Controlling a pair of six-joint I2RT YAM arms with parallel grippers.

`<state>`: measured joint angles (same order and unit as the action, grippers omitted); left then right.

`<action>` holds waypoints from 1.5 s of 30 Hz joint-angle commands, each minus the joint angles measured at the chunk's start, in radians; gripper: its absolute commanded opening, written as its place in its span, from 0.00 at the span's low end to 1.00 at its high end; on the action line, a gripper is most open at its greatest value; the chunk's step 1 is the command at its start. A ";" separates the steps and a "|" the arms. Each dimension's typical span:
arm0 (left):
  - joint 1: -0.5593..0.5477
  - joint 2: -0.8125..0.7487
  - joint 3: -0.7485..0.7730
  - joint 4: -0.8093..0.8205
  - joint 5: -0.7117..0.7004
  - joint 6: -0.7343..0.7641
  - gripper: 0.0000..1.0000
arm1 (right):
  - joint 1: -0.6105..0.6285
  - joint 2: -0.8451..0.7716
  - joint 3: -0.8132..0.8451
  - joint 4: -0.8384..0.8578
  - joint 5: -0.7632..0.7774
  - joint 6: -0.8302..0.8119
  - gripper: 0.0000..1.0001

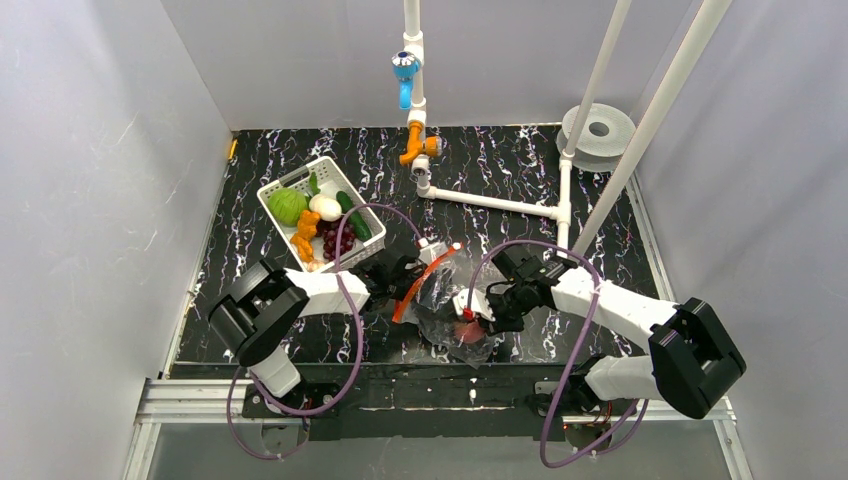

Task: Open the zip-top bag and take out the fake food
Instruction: Pick up the fake fruit from the zipper food storage bag.

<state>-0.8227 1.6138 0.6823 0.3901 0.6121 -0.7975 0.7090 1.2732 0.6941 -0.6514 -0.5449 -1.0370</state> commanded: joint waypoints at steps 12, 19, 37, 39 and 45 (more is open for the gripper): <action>-0.047 0.038 0.058 -0.050 -0.005 0.019 0.82 | 0.029 0.011 -0.005 0.143 0.042 0.068 0.08; -0.065 0.065 0.067 -0.048 -0.055 -0.008 0.49 | 0.033 0.020 -0.004 0.156 0.058 0.091 0.07; 0.047 -0.303 -0.018 -0.238 -0.102 0.062 0.00 | 0.016 0.057 0.008 0.166 0.114 0.122 0.26; 0.081 -0.337 -0.029 -0.270 -0.081 0.074 0.00 | 0.012 0.067 0.011 0.172 0.130 0.131 0.26; 0.194 -0.481 -0.050 -0.416 -0.095 0.091 0.00 | -0.051 0.019 0.084 0.068 -0.086 0.187 0.44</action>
<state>-0.6693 1.2156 0.6415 0.0544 0.5224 -0.7132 0.7078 1.3483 0.6891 -0.4988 -0.4160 -0.8898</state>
